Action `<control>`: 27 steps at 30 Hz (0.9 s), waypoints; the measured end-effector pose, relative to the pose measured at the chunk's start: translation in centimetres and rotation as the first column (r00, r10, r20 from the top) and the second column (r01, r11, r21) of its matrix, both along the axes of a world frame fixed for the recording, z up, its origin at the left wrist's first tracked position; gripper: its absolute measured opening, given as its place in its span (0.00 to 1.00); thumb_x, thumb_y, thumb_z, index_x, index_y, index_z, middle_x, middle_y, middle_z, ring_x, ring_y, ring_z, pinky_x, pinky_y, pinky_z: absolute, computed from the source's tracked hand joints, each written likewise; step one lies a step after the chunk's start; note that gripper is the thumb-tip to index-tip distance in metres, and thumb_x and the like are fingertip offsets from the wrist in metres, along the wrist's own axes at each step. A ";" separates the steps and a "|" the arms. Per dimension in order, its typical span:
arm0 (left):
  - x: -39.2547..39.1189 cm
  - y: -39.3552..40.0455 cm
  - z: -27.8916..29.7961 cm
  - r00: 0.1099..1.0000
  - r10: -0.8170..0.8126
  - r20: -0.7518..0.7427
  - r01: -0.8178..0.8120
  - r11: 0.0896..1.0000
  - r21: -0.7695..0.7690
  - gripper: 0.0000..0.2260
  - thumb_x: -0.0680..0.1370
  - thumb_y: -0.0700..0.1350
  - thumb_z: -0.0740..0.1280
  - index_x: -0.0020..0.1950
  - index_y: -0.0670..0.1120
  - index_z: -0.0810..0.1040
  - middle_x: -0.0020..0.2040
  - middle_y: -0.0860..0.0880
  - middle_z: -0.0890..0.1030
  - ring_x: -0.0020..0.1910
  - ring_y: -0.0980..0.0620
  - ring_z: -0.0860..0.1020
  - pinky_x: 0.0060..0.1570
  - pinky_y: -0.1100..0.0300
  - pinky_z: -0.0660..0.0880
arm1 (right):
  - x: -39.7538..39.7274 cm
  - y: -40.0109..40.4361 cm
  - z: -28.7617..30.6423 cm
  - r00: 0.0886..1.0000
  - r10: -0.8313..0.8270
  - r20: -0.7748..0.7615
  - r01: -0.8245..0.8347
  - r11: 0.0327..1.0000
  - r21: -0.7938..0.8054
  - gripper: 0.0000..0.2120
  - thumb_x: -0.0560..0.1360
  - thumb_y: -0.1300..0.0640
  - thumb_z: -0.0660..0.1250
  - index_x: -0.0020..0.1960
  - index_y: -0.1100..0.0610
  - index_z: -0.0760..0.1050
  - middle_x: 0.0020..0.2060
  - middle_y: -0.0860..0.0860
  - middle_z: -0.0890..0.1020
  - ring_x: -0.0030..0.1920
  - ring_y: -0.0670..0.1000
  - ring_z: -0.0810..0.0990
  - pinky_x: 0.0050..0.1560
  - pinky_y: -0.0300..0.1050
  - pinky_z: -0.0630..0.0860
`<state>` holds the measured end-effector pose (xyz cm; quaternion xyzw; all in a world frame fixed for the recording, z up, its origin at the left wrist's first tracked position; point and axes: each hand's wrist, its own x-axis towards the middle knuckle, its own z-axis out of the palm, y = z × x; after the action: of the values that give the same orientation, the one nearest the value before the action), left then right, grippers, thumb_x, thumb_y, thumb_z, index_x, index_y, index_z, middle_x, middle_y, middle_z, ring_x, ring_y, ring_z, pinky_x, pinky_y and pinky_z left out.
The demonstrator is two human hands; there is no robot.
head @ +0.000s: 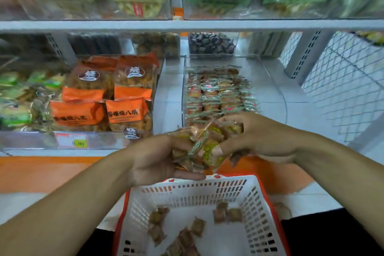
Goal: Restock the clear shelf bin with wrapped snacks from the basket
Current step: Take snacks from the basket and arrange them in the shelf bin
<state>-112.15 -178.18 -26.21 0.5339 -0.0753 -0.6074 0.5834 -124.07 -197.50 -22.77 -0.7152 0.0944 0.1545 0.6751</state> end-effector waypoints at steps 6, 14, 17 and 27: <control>0.8 -0.4 -0.3 0.996 0.066 -0.054 -0.071 0.992 -0.106 0.19 0.71 0.37 0.72 0.62 0.42 0.82 0.60 0.39 0.83 0.54 0.41 0.84 0.46 0.43 0.83 | 0.1 -1.9 -0.3 0.999 -0.035 -0.010 0.035 0.995 0.092 0.24 0.69 0.62 0.77 0.62 0.58 0.72 0.47 0.62 0.85 0.38 0.55 0.85 0.25 0.42 0.76; 0.1 -1.7 -0.7 0.984 0.163 0.068 -0.144 0.963 -0.230 0.20 0.70 0.51 0.77 0.60 0.50 0.83 0.63 0.43 0.83 0.57 0.43 0.84 0.46 0.47 0.82 | 0.5 -2.0 -1.2 1.000 0.012 0.029 -0.013 0.999 0.041 0.17 0.70 0.53 0.77 0.54 0.44 0.75 0.46 0.59 0.85 0.34 0.56 0.83 0.21 0.41 0.73; -0.1 -2.1 -0.8 0.967 0.247 0.055 -0.222 0.932 -0.288 0.14 0.72 0.52 0.77 0.56 0.51 0.85 0.60 0.42 0.84 0.55 0.44 0.84 0.43 0.52 0.83 | 0.9 -1.7 -1.8 0.986 -0.133 0.097 0.130 0.991 0.034 0.14 0.71 0.50 0.75 0.54 0.43 0.77 0.47 0.56 0.85 0.34 0.55 0.81 0.21 0.40 0.71; -0.3 -2.5 -1.8 0.928 0.352 0.121 -0.311 0.913 -0.265 0.25 0.65 0.41 0.79 0.61 0.39 0.80 0.55 0.38 0.85 0.52 0.39 0.85 0.41 0.54 0.83 | 1.2 -0.2 -3.1 0.967 -0.243 0.071 0.249 0.965 -0.086 0.16 0.73 0.49 0.75 0.59 0.41 0.77 0.44 0.50 0.86 0.38 0.54 0.84 0.28 0.44 0.76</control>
<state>-112.50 -180.73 -28.04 0.5125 -0.1049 -0.4391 0.7304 -122.85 -197.73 -25.88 -0.7333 0.1694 0.0436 0.6571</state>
